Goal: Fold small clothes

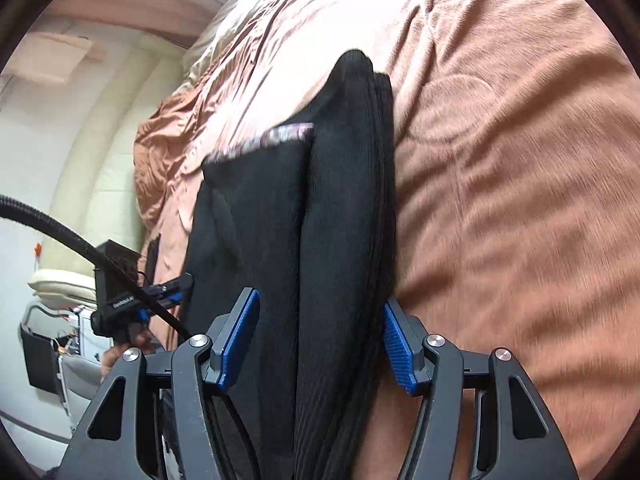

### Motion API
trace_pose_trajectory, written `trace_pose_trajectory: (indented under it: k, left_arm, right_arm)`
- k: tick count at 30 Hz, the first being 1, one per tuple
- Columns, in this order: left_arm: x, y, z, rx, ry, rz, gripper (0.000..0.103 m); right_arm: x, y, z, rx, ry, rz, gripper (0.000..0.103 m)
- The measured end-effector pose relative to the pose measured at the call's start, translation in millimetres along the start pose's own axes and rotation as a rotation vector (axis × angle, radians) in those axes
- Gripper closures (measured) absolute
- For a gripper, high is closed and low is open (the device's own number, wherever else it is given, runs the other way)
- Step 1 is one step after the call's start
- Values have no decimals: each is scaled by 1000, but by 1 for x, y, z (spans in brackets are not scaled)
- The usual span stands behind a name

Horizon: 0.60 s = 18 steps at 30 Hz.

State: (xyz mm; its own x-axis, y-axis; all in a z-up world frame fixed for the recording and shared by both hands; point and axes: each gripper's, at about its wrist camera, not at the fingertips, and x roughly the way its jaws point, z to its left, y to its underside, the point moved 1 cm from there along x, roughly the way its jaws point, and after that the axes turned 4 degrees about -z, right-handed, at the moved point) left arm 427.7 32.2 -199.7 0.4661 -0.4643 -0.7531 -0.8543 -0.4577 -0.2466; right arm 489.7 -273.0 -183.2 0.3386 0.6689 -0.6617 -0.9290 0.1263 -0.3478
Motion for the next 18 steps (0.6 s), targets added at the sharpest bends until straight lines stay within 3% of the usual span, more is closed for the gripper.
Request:
trace_pose_trajectory:
  k: [16, 18]
  left_arm:
    - [32, -63, -5, -17, 33, -6, 57]
    - [32, -71, -6, -9, 28, -19, 64]
  right_arm:
    - [55, -54, -1, -10, -61, 25, 49]
    - [54, -57, -2, -12, -54, 27, 54]
